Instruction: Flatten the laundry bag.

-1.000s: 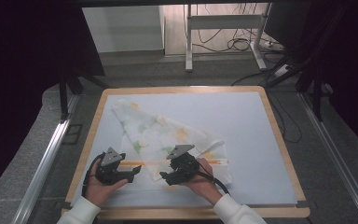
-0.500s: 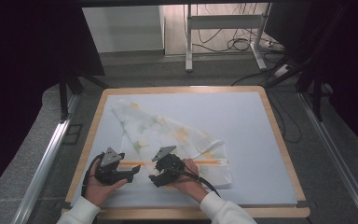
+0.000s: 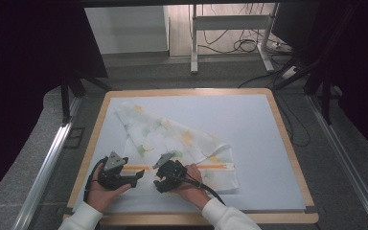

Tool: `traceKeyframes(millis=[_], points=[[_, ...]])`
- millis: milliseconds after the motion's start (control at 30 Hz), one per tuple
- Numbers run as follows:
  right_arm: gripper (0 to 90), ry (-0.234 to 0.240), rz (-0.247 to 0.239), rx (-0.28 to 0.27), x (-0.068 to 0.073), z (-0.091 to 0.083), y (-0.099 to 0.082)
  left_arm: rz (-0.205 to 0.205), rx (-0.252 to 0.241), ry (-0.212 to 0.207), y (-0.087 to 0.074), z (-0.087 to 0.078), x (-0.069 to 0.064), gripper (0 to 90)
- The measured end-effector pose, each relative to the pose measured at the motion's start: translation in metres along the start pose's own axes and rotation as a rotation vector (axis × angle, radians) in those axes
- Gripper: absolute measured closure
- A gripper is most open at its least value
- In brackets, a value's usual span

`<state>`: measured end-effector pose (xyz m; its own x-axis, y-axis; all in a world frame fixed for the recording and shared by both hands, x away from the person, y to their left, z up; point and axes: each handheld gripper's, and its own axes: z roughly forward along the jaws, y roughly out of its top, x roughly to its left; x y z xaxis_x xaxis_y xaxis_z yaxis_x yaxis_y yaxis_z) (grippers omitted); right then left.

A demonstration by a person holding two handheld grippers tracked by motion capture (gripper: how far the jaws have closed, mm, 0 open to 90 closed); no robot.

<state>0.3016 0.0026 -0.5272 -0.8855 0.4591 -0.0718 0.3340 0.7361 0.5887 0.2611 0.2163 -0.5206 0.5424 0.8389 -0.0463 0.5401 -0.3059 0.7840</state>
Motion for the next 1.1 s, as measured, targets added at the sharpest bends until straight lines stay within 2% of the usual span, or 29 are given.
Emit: traceKeyframes(millis=[67,133,233,267,333,367,533,633,800,1100], points=[[36.5,-0.003,-0.001,0.001,0.001,0.000,0.000,0.001,0.002,0.000,0.000,0.000,0.000,20.0],[45.5,0.009,-0.003,0.003,0.000,-0.001,0.000,0.002,0.003,0.000,0.000,0.000,0.000,20.0],[49.3,0.023,-0.001,0.000,-0.001,-0.002,0.000,0.005,0.001,0.003,0.000,0.000,-0.001,20.6],[58.6,0.021,-0.001,0.004,-0.002,-0.003,0.000,-0.002,-0.008,0.001,0.000,0.000,-0.002,20.6],[61.0,0.018,-0.005,0.006,-0.003,-0.003,0.000,0.001,-0.006,0.002,0.000,0.000,-0.001,20.6],[68.8,0.016,0.000,0.000,-0.006,-0.003,-0.001,0.001,-0.006,0.001,0.000,0.000,-0.001,20.6],[79.2,0.017,-0.011,-0.006,-0.009,-0.004,-0.001,0.003,-0.002,-0.001,0.000,0.001,-0.001,20.7],[83.0,0.006,-0.023,-0.006,-0.010,-0.005,-0.001,0.003,-0.001,-0.004,0.000,0.001,-0.001,20.7],[84.3,0.010,-0.029,-0.026,-0.012,-0.009,0.000,0.006,0.000,-0.007,0.000,0.001,-0.002,20.7],[84.7,0.015,0.017,-0.095,-0.026,-0.027,0.002,0.009,-0.001,-0.009,0.000,0.001,-0.002,20.9]])
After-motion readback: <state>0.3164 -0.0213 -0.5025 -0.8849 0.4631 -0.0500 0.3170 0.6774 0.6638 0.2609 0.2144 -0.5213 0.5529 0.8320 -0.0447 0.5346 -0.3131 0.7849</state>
